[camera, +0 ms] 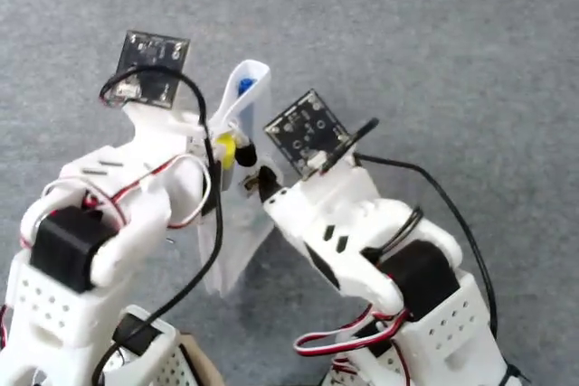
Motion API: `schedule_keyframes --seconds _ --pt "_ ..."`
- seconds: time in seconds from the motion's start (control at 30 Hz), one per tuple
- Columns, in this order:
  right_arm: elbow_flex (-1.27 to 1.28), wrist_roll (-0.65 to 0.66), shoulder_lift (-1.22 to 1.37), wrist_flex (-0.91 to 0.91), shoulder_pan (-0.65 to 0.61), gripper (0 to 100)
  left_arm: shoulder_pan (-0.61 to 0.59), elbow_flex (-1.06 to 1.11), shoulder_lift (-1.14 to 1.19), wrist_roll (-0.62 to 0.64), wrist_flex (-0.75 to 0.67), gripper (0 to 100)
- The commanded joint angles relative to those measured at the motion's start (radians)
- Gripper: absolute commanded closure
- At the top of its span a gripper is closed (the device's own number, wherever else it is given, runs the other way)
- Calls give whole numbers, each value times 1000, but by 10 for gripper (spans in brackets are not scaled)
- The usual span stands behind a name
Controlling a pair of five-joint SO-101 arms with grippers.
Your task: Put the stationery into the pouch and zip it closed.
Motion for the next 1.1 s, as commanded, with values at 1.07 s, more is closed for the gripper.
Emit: schedule_keyframes --seconds 1.07 --pt "-191 -255 -5 78 -123 729 53 -22 -60 11 0 973"
